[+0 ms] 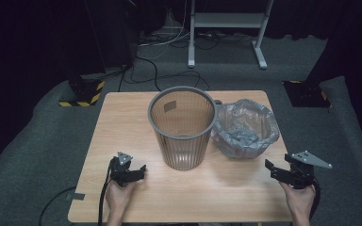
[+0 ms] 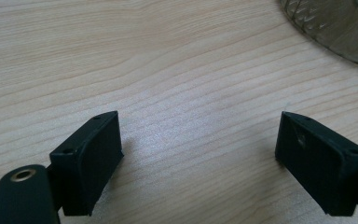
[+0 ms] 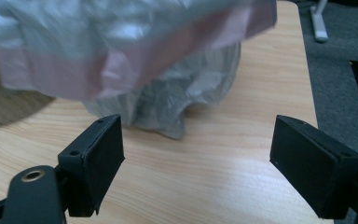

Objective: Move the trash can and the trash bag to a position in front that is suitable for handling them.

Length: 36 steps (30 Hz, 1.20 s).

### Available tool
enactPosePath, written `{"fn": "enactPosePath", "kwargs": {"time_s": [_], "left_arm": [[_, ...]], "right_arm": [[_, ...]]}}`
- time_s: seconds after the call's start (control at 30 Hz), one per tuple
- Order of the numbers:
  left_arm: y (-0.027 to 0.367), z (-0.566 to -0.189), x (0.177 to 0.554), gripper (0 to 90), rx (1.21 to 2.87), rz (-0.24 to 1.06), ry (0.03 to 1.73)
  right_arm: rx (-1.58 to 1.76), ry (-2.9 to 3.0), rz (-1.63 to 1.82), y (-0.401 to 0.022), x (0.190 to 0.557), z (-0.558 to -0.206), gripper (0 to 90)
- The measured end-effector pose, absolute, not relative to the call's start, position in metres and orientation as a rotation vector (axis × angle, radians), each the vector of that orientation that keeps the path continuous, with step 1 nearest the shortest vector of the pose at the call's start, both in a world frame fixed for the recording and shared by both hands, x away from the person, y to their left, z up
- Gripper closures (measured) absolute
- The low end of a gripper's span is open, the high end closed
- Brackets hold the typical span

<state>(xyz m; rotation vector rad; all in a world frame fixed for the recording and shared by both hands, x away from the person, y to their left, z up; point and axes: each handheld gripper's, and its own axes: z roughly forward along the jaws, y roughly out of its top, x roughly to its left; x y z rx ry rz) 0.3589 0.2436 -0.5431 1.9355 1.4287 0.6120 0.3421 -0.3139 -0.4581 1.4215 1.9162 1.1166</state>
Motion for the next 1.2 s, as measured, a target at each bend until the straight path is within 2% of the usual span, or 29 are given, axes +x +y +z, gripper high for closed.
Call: {"fn": "enactPosePath", "kwargs": {"time_s": [0.6, 1.2], "left_arm": [[0.243, -0.543, 0.359, 15.2, 1.937, 0.612, 1.426], [0.243, -0.543, 0.359, 15.4, 1.937, 0.612, 1.424]], "right_arm": [[1.348, 1.919, 1.179, -0.31, 0.348, -0.424, 20.0], [1.276, 1.985, 1.169, -0.288, 0.381, -0.392, 21.1]]}}
